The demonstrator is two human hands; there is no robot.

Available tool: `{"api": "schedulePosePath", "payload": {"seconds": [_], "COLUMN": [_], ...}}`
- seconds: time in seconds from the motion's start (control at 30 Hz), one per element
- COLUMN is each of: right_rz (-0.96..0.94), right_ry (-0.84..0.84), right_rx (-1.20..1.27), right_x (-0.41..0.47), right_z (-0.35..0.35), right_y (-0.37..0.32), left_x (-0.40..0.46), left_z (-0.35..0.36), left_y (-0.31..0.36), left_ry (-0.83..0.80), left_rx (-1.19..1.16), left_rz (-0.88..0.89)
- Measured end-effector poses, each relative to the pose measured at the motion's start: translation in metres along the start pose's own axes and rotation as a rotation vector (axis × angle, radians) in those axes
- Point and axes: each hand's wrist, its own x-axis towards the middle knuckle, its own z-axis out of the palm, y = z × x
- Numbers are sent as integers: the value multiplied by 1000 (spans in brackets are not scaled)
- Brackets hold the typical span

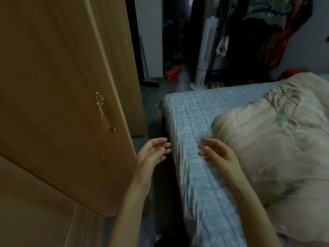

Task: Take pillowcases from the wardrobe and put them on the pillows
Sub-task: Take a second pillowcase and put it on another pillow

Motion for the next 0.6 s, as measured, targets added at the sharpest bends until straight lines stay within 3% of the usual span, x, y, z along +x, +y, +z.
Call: {"api": "schedulePosePath", "payload": {"seconds": [0.3, 0.6], "right_rz": [23, 117], "right_ry": [-31, -126], "right_rx": [48, 58], "right_x": [105, 233], "right_z": [22, 47], "right_y": [10, 23], "left_x": [97, 188], "left_z": [-1, -5], "left_y": [9, 19], "left_ry": [78, 399], "left_rx": [-2, -55], "left_rz": [-21, -12]}}
